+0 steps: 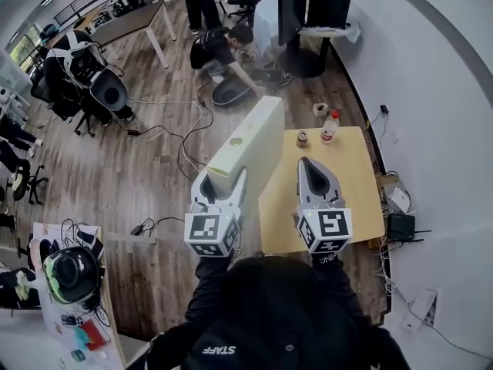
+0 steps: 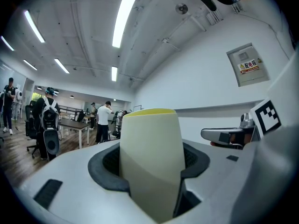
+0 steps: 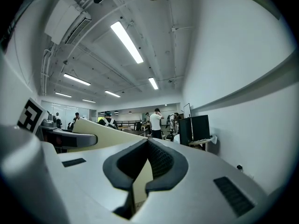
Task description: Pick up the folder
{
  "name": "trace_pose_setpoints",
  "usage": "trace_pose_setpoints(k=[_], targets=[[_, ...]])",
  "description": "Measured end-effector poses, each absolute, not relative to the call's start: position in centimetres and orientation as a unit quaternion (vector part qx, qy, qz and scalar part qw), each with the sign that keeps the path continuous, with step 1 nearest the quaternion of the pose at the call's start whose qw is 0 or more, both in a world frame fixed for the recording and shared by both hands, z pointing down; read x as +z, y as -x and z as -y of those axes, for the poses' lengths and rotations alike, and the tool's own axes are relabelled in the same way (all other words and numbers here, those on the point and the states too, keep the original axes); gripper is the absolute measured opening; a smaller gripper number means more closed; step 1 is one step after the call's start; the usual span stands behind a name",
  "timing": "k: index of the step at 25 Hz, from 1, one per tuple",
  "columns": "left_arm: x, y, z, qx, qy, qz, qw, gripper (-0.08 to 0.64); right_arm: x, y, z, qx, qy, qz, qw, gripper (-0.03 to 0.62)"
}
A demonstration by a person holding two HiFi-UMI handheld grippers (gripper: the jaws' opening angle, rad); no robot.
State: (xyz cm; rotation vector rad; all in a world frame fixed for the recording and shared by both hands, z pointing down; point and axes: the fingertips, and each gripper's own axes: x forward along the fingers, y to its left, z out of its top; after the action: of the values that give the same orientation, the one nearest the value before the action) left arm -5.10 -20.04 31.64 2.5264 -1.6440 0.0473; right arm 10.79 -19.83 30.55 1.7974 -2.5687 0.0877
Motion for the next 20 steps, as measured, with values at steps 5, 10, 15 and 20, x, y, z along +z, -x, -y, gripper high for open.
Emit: trace_pose_setpoints(k=[5, 10, 15, 20], targets=[[31.17, 5.23, 20.02, 0.016, -0.835, 0.547, 0.057, 0.293, 30.49, -10.45, 19.97, 0.027, -0.571, 0.820, 0.005, 0.018], [31.02, 4.71, 20.04, 0.022, -0.836, 0.547, 0.049, 0.293, 30.80, -10.73, 20.13, 0.026, -0.572, 0.820, 0.010, 0.018], [30.89, 4.76, 19.99, 0.023, -0.834, 0.549, 0.045, 0.293, 30.89, -10.56, 20.03, 0.024, -0.571, 0.820, 0.012, 0.018], [30.73, 4.72, 19.63, 0.026, -0.833, 0.551, 0.041, 0.293, 30.97, -10.54, 19.68, 0.026, -0.570, 0.821, 0.012, 0.018]])
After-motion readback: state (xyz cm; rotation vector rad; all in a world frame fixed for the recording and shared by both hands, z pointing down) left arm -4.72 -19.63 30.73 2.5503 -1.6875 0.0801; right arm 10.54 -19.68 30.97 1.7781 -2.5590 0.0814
